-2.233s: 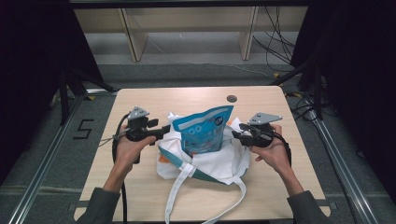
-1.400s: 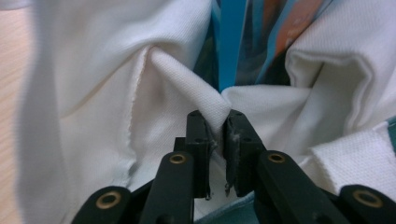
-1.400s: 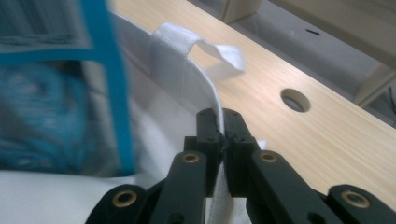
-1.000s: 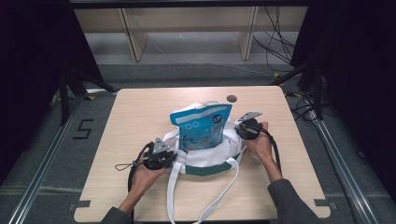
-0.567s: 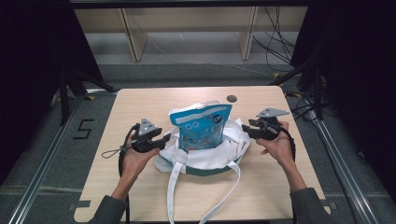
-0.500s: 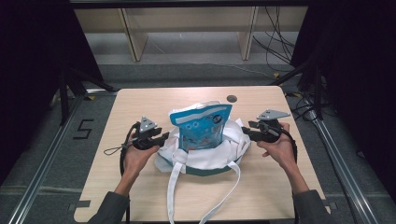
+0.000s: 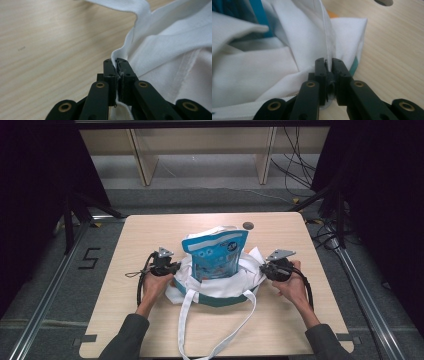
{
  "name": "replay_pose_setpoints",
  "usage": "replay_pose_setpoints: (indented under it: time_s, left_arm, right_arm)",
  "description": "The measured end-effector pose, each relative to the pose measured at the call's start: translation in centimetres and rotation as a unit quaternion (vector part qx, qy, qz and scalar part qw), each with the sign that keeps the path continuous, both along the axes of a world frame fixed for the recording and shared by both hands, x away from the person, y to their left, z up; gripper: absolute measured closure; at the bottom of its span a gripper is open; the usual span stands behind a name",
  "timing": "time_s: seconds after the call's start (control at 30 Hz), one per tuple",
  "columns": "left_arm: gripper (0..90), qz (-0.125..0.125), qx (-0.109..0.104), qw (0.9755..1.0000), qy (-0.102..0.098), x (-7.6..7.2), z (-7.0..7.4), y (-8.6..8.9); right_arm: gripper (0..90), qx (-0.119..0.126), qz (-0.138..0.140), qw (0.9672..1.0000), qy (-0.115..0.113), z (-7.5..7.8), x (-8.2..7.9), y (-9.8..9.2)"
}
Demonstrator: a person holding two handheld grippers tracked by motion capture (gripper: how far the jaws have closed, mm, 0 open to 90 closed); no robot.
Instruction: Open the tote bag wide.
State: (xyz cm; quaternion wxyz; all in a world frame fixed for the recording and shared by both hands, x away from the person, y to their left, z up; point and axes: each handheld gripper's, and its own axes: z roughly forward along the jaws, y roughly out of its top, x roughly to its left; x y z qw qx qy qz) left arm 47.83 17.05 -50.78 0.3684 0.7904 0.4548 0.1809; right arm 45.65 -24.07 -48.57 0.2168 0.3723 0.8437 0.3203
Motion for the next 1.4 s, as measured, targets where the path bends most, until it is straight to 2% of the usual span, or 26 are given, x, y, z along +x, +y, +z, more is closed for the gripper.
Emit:
replay_pose_setpoints:
  time_s: [0.07,0.1,0.13,0.17,0.2,0.23,0.27,0.33,0.4,0.47,0.53,0.57,0.63,0.67,0.7,0.73,0.8,0.83,0.87,0.9,0.93,1.0,1.07,1.2,1.23,1.4]
  left_arm:
    - [84.1,-0.002,0.003,1.0,-0.002,-0.1,0.4,0.1]
    - [78.6,0.004,-0.004,1.0,-0.005,-0.2,0.8,0.1]
    - [71.0,0.007,-0.018,0.9998,-0.006,-0.3,1.2,0.2]
    - [63.0,0.018,-0.047,0.9987,-0.009,-0.7,1.8,0.2]
    - [56.2,0.023,-0.059,0.9979,-0.012,-1.0,2.3,0.3]
    - [50.1,0.028,-0.061,0.9975,-0.021,-1.6,3.2,0.4]
    - [46.7,0.032,-0.063,0.9971,-0.03,-2.3,4.1,0.6]
    - [46.3,0.031,-0.07,0.9955,-0.055,-3.9,5.7,0.8]
    - [47.3,0.018,-0.088,0.9935,-0.069,-6.0,6.7,0.6]
    - [49.5,0.001,-0.098,0.9931,-0.065,-7.6,6.6,0.2]
    - [49.1,-0.001,-0.092,0.9941,-0.057,-9.2,6.0,-0.2]
    - [48.4,0.002,-0.082,0.9953,-0.051,-9.9,5.4,-0.2]
    - [46.3,0.023,-0.091,0.9945,-0.046,-10.5,4.7,0.3]
    - [46.0,0.023,-0.091,0.9945,-0.046,-10.5,4.7,0.3]
    - [46.0,0.038,-0.094,0.9939,-0.042,-10.8,4.4,0.7]
    - [44.7,0.056,-0.117,0.9911,-0.031,-10.8,3.9,1.1]
    - [43.7,0.067,-0.162,0.9846,0.0,-10.5,3.2,1.5]
    - [43.1,0.067,-0.17,0.9831,0.008,-10.3,2.9,1.3]
    - [43.4,0.062,-0.157,0.9855,0.012,-9.7,2.3,0.8]
    - [45.1,0.063,-0.158,0.9854,0.014,-9.4,2.1,0.6]
    - [49.2,0.065,-0.164,0.9841,0.018,-9.1,1.8,0.3]
    - [61.1,0.062,-0.161,0.9849,0.015,-8.5,1.2,-0.2]
    - [69.8,0.06,-0.165,0.9843,0.02,-8.0,0.8,-0.5]
    - [81.0,0.056,-0.142,0.9882,0.007,-6.4,0.4,-0.7]
    - [81.2,0.06,-0.145,0.9877,0.003,-6.0,0.3,-0.8]
    - [82.0,0.059,-0.141,0.9883,0.001,-4.5,0.3,-1.1]
  right_arm:
    - [83.8,0.001,0.001,1.0,0.001,-0.3,0.1,0.0]
    - [83.2,0.008,-0.003,1.0,0.001,-0.2,0.0,0.0]
    - [81.5,0.013,-0.005,0.9999,0.001,0.0,0.0,-0.1]
    - [78.1,0.016,-0.008,0.9998,0.002,0.3,-0.1,-0.2]
    - [73.2,0.025,-0.016,0.9996,-0.002,0.6,-0.3,-0.2]
    - [70.0,0.025,-0.015,0.9995,-0.014,0.9,-0.2,-0.4]
    - [67.9,0.03,-0.019,0.9993,-0.013,1.4,-0.5,-0.5]
    - [63.6,0.044,-0.018,0.9982,-0.037,2.4,-0.9,-0.8]
    - [62.0,0.064,-0.013,0.9972,-0.038,3.4,-1.5,-1.1]
    - [61.3,0.085,0.0,0.9957,-0.036,4.0,-2.2,-1.1]
    - [60.7,0.098,0.012,0.995,-0.014,4.2,-3.2,-0.7]
    - [60.7,0.096,0.02,0.9951,-0.015,4.2,-3.5,-0.6]
    - [60.8,0.089,0.033,0.9954,-0.008,4.0,-4.2,-0.3]
    - [60.8,0.082,0.038,0.9959,-0.006,3.8,-4.6,-0.2]
    - [60.8,0.082,0.038,0.9959,-0.006,3.8,-4.6,-0.2]
    - [60.9,0.078,0.041,0.9961,-0.003,3.7,-4.9,-0.1]
    - [60.9,0.07,0.046,0.9965,-0.001,3.2,-5.2,-0.1]
    - [60.9,0.065,0.047,0.9968,0.005,3.0,-5.2,-0.2]
    - [61.8,0.064,0.052,0.9966,0.002,2.5,-5.1,-0.3]
    - [62.1,0.068,0.049,0.9964,0.002,2.3,-5.1,-0.2]
    - [63.3,0.072,0.048,0.9962,0.009,2.2,-5.2,-0.1]
    - [65.3,0.064,0.059,0.9961,0.011,2.0,-5.1,0.1]
    - [66.7,0.061,0.066,0.9958,0.018,1.7,-5.2,0.6]
    - [68.6,0.047,0.076,0.9959,0.017,1.2,-5.3,1.5]
    - [69.2,0.041,0.073,0.9962,0.024,1.2,-5.5,1.7]
    - [71.3,0.028,0.08,0.9963,0.012,0.8,-5.4,2.4]
